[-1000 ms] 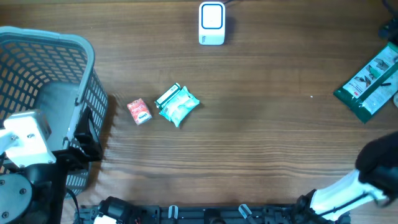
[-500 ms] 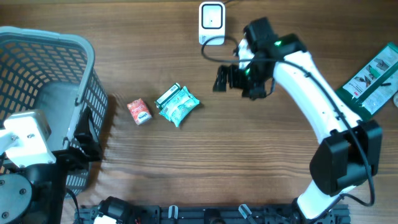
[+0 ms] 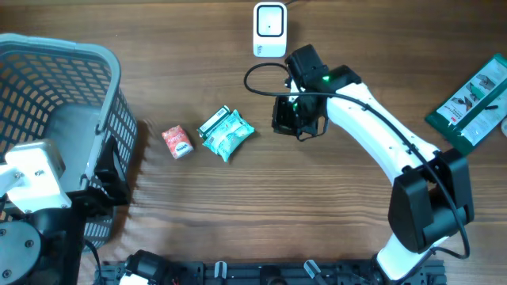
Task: Scan the item barcode
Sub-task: 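Reach the right gripper to the mint-green wipes pack and grasp it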
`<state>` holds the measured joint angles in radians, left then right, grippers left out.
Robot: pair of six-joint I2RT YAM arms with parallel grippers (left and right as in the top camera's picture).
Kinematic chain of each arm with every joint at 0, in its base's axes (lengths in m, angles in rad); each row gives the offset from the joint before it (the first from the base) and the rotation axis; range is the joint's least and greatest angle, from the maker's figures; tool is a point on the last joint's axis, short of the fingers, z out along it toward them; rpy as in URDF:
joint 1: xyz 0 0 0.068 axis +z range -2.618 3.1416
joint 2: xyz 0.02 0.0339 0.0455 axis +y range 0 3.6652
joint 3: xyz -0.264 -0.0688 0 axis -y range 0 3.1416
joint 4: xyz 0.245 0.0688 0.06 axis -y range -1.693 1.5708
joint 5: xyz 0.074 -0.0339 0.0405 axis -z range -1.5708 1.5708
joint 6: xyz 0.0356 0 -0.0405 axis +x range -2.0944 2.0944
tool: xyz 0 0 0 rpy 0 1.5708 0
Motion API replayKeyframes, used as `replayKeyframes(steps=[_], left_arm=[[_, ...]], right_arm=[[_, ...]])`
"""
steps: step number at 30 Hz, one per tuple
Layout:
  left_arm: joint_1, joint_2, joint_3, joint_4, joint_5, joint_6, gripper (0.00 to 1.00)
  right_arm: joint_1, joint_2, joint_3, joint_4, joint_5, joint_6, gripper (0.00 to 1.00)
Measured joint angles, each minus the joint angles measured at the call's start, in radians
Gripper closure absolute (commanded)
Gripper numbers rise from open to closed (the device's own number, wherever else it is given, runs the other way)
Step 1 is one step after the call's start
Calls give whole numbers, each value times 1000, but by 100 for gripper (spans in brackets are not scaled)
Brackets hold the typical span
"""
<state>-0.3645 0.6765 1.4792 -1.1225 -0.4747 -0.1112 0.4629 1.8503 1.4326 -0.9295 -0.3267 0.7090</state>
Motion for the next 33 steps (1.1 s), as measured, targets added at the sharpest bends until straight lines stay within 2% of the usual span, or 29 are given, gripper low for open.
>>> replayKeyframes(steps=[1,4,7,9,10,11,12,13,14,15,17,20,23,25,31,33], left_arm=[[0,0,0,0,0,0,0],[0,0,0,0,0,0,0],[0,0,0,0,0,0,0],[0,0,0,0,0,0,0],[0,0,0,0,0,0,0],[0,0,0,0,0,0,0],[0,0,0,0,0,0,0],[0,0,0,0,0,0,0],[0,0,0,0,0,0,0],[0,0,0,0,0,0,0],[0,0,0,0,0,0,0],[0,0,0,0,0,0,0],[0,0,0,0,0,0,0],[0,0,0,0,0,0,0],[0,0,0,0,0,0,0],[0,0,0,0,0,0,0]], right_arm=[[5,3,0,6,34,83,96],[13,5,0,18,70,183,96],[19,8,0,34,85,210,95],[25,11,0,67,85,172,95],[34,12,0,90,84,123,83],[55,14,-1,131,72,17,54],[74,16,-1,142,69,-89,32],[99,23,-1,151,64,-218,5],[121,33,-1,150,63,-314,0],[145,53,-1,151,65,-444,0],[172,100,-2,181,104,-600,0],[168,166,-2,238,138,-710,0],[167,221,-4,282,95,-750,0],[165,223,-3,285,55,-718,0],[33,224,-3,338,-182,-363,0],[18,233,-3,343,-204,-311,0]])
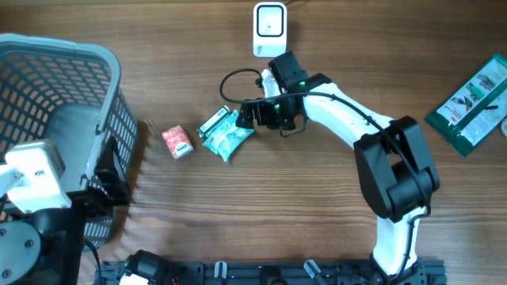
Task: Scan the item barcode
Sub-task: 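Reach the right gripper to the mint-green wipes pack and grasp it, then hold the wipes pack up in front of the scanner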
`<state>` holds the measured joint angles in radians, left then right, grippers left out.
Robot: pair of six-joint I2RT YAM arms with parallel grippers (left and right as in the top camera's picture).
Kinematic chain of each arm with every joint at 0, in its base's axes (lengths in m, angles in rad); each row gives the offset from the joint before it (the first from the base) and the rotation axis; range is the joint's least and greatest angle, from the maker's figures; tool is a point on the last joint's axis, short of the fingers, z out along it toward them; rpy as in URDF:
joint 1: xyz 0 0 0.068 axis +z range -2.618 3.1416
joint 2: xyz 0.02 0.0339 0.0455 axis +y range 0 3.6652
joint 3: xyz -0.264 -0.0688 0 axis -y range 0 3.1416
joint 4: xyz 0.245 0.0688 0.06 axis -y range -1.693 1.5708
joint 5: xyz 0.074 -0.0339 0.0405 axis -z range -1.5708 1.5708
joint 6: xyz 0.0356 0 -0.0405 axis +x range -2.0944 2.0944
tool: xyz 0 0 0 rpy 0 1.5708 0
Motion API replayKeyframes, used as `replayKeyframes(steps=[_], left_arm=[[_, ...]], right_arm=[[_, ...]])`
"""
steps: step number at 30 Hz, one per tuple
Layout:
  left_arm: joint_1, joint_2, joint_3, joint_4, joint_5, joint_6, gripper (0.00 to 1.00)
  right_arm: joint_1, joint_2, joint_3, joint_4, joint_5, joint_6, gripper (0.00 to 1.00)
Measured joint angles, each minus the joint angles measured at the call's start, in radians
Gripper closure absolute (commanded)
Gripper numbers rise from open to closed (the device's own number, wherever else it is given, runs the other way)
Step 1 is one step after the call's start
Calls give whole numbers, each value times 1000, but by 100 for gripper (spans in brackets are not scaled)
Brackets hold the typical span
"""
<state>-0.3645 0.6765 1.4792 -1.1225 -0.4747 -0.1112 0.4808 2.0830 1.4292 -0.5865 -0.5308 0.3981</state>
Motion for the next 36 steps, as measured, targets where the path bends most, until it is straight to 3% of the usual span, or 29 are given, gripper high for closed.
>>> replayKeyframes(steps=[3,4,6,7,10,17,20,26,30,34,36], left_arm=[[0,0,0,0,0,0,0],[0,0,0,0,0,0,0],[0,0,0,0,0,0,0],[0,0,0,0,0,0,0],[0,0,0,0,0,0,0],[0,0,0,0,0,0,0],[0,0,0,0,0,0,0],[0,0,0,0,0,0,0],[0,0,0,0,0,0,0],[0,0,0,1,0,0,0],[0,0,0,-2,0,0,0]], right_arm=[[13,56,18,44,-98,57,0],[17,74,29,59,-139,72,6],[18,98,40,69,-188,85,33],[19,106,40,70,-192,88,58],[22,135,35,79,-195,102,96],[21,142,34,72,-212,102,96],[4,84,31,-47,-174,60,96],[-58,-379,19,-138,126,-209,96],[-52,-437,19,89,495,-397,96],[-53,-316,13,463,817,-617,96],[-53,-265,10,586,881,-687,96]])
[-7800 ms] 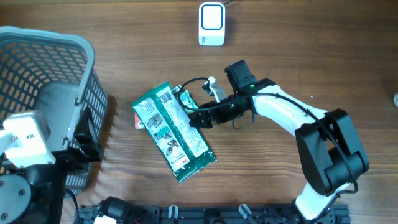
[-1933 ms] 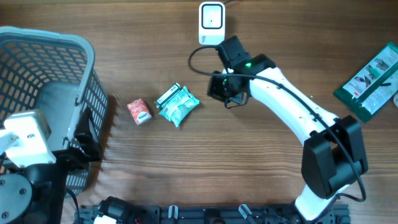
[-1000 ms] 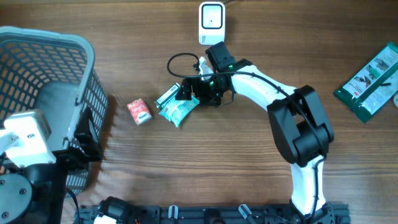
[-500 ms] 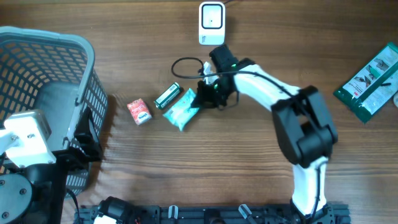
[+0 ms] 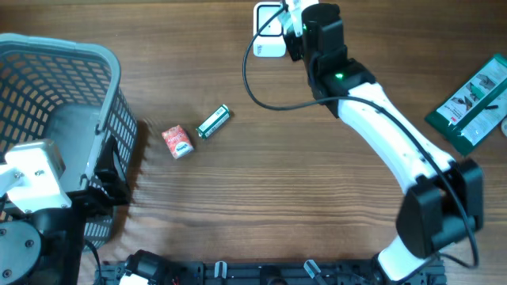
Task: Scan the item barcode
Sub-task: 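Hold the wipes pack up in front of the scanner, then carry the wipes pack right and release it near the glove pack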
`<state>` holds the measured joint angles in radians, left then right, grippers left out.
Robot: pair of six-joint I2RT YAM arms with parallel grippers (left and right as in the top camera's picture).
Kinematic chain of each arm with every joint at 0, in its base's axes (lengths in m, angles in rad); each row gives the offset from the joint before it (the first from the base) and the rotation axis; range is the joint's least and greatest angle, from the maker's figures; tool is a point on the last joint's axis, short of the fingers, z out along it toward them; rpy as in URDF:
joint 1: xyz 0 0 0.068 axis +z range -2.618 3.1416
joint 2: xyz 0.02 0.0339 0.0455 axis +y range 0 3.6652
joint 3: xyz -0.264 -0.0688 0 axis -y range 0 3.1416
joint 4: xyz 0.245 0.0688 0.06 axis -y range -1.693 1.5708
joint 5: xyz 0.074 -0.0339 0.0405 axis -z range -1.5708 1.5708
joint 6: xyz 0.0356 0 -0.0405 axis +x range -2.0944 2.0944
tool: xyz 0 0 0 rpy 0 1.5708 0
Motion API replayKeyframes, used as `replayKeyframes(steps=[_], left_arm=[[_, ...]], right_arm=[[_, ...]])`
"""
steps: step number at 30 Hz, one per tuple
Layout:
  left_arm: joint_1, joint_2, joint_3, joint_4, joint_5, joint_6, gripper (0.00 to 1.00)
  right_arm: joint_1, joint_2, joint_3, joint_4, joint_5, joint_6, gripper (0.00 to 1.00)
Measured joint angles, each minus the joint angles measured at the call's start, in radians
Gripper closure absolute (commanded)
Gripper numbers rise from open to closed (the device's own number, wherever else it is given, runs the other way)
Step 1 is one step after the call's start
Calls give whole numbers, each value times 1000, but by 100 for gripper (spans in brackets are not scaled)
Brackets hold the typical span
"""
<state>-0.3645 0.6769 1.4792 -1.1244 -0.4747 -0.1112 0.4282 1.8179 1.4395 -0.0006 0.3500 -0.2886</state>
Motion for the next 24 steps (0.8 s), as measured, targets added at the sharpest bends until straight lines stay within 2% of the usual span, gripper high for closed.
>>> replayKeyframes(steps=[1,4,9,18,22,24], left_arm=[[0,0,0,2,0,0,0],[0,0,0,-1,0,0,0],[0,0,0,2,0,0,0],[0,0,0,2,0,0,0],[0,0,0,2,0,0,0],[0,0,0,1,0,0,0]], right_arm=[[0,54,1,130,40,-61,96],[0,163,0,316,113,-167,96],[18,317,-3,527,157,-312,96],[62,353,-3,554,157,-376,96],[62,367,-3,547,242,-370,96],[62,352,-4,458,292,-347,96]])
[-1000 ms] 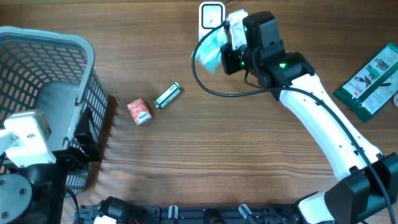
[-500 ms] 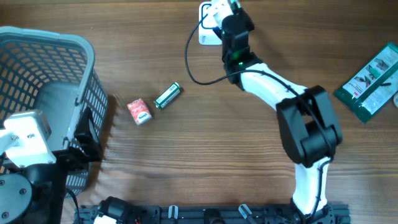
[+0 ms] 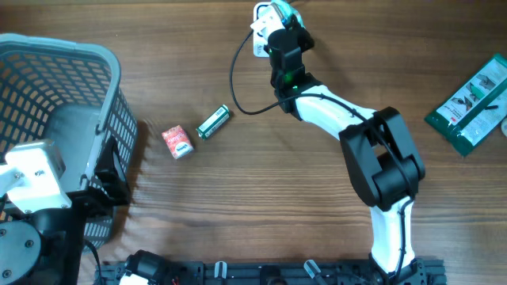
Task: Scan the item barcode
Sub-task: 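Carry the wipes pack right and release it near the glove pack, then reach the right gripper to the slim green-white box and grasp it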
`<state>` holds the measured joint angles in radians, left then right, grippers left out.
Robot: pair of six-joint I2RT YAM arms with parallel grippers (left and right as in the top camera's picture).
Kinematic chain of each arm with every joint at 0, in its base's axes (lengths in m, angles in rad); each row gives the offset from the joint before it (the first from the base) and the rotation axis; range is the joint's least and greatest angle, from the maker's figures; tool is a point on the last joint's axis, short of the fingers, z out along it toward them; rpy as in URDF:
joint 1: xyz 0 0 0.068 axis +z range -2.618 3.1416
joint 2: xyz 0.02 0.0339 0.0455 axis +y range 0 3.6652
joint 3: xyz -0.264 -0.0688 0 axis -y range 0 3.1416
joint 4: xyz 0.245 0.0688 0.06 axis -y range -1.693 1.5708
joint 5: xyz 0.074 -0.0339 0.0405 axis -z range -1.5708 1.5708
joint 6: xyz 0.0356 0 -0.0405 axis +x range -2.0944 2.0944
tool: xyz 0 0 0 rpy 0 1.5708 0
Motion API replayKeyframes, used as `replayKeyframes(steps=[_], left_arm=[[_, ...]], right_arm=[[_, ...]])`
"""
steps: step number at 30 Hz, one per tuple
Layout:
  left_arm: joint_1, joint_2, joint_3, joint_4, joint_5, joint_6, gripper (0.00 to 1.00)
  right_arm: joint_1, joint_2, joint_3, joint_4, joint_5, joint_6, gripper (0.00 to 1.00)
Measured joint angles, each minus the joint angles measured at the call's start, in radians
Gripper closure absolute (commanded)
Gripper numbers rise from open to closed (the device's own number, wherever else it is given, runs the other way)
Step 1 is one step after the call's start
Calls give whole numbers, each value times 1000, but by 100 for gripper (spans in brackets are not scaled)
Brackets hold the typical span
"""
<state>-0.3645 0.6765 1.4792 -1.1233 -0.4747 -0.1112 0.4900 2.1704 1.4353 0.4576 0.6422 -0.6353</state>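
Note:
My right gripper [image 3: 277, 19] is at the far edge of the table, over the white scanner [image 3: 259, 41], most of which it hides. A bit of the teal packet [image 3: 282, 11] shows at the gripper's tip, so it looks shut on the packet. The fingers themselves are hidden by the wrist. The packet's barcode cannot be seen. My left arm [image 3: 32, 182] rests at the near left by the basket; its fingers cannot be made out.
A grey mesh basket [image 3: 111, 87] stands at the left. A small red box [image 3: 177, 142] and a small green pack [image 3: 212, 122] lie mid-table. A green-and-white packet [image 3: 473, 98] lies at the right edge. A black cable [image 3: 235, 75] loops from the right wrist.
The right arm has shifted left and folded in, bringing the gripper with the teal packet more squarely over the scanner. The left arm and the items on the table are unchanged.
The right gripper first hung right of the teal packet, which lay beside the green pack. Then it was down on the packet. Then the packet was gone from the table and the gripper was at the scanner, where it now covers it.

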Motion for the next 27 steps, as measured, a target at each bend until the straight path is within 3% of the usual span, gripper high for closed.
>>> replayKeyframes(steps=[5,7,10,11,12,13,14,17,20,23,27], left_arm=[[0,0,0,0,0,0,0],[0,0,0,0,0,0,0],[0,0,0,1,0,0,0],[0,0,0,1,0,0,0],[0,0,0,1,0,0,0],[0,0,0,1,0,0,0],[0,0,0,1,0,0,0],[0,0,0,1,0,0,0],[0,0,0,0,0,0,0],[0,0,0,0,0,0,0],[0,0,0,2,0,0,0]], right_arm=[[-97,-161,7,-411,81,145,96],[-254,-191,13,-582,84,241,96],[-505,-158,12,-665,22,365,96],[-575,-136,12,-661,-10,384,89],[-650,-106,12,-659,-36,405,48],[-686,-89,11,-654,-48,419,17],[-743,-66,11,-641,-65,434,0],[-782,-65,23,-681,-155,504,0],[-761,-137,41,-819,-461,610,0],[-659,-283,80,-951,-836,797,0],[-445,-323,84,-1148,-1017,1107,0]])
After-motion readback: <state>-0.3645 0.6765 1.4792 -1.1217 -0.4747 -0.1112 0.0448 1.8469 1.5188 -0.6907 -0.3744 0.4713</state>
